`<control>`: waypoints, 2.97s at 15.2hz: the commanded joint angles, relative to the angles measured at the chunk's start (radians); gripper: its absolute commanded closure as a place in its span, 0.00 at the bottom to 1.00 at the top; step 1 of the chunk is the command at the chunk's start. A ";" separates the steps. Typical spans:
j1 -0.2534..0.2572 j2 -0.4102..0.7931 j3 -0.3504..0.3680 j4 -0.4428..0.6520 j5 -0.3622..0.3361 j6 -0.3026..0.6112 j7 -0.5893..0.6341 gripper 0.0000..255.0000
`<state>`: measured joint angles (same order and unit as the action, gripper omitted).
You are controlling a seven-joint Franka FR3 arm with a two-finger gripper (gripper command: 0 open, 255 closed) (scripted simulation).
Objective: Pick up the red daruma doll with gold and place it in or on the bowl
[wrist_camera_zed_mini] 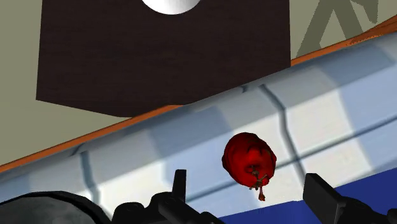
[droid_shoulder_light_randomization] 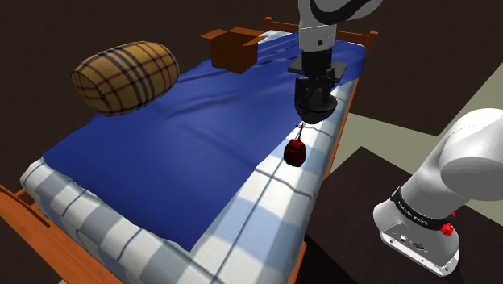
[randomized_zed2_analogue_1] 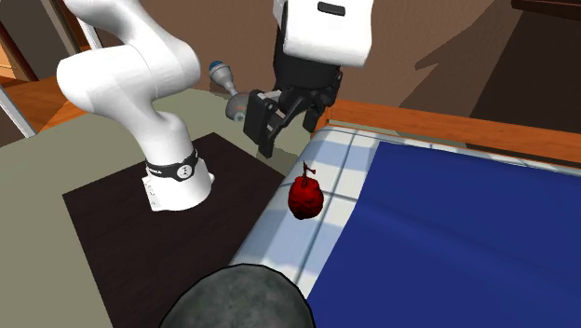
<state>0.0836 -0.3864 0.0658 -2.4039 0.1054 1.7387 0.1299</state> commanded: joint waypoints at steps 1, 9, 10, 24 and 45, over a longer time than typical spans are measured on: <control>0.010 0.072 0.016 0.017 0.019 0.050 0.022 0.00; 0.023 0.134 0.035 -0.040 0.040 0.164 0.037 0.00; 0.024 0.137 0.036 -0.051 0.041 0.178 0.036 0.00; 0.024 0.138 0.037 -0.058 0.042 0.187 0.036 1.00; 0.022 0.048 0.027 0.095 0.035 -0.056 0.056 1.00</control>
<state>0.1059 -0.3331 0.0934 -2.3175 0.1407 1.6973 0.1850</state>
